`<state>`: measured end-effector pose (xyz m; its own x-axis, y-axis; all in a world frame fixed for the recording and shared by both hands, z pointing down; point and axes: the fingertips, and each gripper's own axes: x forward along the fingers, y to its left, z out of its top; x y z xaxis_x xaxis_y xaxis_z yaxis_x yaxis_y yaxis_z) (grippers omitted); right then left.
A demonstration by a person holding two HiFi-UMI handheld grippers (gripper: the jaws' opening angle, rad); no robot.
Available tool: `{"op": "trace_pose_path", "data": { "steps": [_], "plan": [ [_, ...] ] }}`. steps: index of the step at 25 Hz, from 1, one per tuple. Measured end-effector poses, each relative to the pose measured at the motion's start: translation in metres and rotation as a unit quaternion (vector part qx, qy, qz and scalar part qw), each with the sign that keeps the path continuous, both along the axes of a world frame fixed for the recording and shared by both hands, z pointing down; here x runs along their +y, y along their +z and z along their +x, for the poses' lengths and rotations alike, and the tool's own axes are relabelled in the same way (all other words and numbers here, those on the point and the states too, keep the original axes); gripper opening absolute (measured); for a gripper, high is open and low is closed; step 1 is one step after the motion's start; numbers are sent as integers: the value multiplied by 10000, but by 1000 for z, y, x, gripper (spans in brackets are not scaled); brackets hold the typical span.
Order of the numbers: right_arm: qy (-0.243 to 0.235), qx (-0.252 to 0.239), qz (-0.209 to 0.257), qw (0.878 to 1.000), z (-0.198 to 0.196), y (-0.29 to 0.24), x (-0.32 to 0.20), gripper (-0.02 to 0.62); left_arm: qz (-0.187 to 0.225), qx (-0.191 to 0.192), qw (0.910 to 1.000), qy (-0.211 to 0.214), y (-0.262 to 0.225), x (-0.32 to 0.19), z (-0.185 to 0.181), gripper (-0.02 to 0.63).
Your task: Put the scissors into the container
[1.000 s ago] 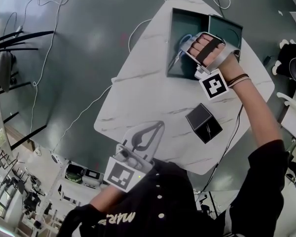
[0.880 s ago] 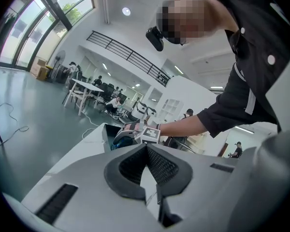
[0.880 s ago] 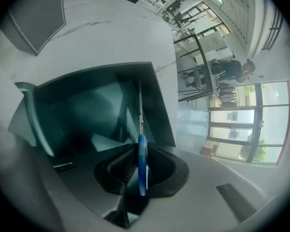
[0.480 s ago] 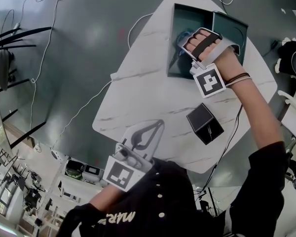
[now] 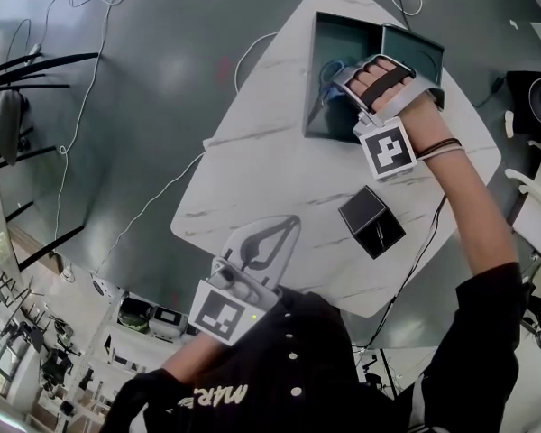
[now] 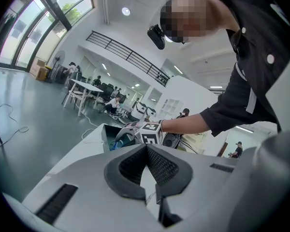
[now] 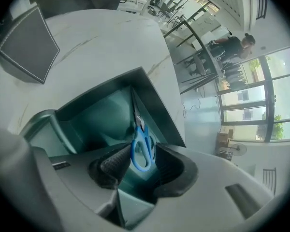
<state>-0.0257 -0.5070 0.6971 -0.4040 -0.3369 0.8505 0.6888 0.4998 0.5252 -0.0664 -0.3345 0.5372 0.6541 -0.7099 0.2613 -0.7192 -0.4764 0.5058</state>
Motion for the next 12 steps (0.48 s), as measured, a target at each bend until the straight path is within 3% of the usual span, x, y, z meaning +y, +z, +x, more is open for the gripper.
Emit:
{"op": "trace_pose_path", "data": {
  "steps": [3, 12],
  "plan": [
    [214, -48, 101, 9997, 7, -11, 2, 164, 92, -60, 9999, 55, -8, 4, 2, 26],
    [967, -492, 401, 9933, 23, -67, 17, 21, 538, -251, 9981, 173, -45, 14, 6, 26]
  ]
}}
